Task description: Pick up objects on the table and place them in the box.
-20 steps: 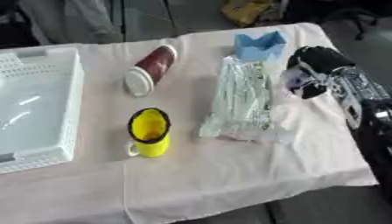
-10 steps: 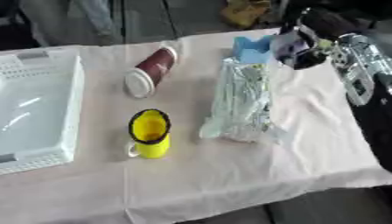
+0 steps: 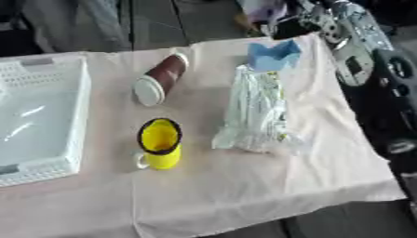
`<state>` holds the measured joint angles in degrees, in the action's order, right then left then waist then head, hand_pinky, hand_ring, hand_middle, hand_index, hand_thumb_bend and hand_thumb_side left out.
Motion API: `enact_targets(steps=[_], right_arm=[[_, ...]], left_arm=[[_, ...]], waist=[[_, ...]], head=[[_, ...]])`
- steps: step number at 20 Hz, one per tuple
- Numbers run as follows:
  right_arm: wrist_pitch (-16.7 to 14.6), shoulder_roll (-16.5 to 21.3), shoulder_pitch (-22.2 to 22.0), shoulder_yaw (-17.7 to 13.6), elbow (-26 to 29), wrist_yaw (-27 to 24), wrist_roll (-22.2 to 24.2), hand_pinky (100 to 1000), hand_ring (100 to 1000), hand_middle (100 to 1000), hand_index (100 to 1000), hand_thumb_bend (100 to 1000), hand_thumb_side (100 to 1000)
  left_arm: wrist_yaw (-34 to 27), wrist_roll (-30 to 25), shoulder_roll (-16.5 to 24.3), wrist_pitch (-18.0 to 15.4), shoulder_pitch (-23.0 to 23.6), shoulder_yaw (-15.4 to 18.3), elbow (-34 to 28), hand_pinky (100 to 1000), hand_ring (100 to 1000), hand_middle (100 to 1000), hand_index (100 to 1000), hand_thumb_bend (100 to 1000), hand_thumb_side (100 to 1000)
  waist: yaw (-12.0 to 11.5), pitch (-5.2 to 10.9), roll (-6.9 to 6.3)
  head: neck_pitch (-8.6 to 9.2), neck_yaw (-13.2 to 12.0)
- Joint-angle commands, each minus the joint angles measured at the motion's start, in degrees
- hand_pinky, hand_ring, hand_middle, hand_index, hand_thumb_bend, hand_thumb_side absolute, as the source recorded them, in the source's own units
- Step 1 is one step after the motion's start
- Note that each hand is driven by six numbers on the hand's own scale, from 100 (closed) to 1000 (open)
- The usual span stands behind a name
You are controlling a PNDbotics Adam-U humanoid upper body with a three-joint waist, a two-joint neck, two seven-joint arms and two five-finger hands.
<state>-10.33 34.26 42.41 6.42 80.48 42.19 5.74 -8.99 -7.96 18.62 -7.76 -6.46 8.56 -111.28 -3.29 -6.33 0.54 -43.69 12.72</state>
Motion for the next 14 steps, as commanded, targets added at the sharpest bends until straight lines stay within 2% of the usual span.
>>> enact_targets(steps=[1,7,14], right_arm=[[-0.9,-1.6,3.0,3.0,-3.1,-2.9,-0.2,100,232,250,341,149,100],[-3.9,-6.4,6.7,6.1,-9.5,-4.3,1.0,100,226,246,341,101,100],[-5.2,-11.0,8.8,6.9,-14.6,-3.4,-0.3,100,220,240,342,100,100]], left_arm=[[-0.2,0.0,1.4,0.1,-0.4,-0.2,-0.6,341,772,766,785,254,931],[-0.4,0.0,1.4,0.4,-0.7,-0.6,-0.5,339,772,764,786,255,931],[-0.6,0.0,1.5,0.6,-1.0,-0.9,-0.5,338,773,764,785,255,932]], waist=[[-0.3,0.82,0.04],[-1.4,0.74,0.25],[-2.4,0.44,0.36]], head=[[0.09,0.3],[0.31,0.8],[0.62,1.6]])
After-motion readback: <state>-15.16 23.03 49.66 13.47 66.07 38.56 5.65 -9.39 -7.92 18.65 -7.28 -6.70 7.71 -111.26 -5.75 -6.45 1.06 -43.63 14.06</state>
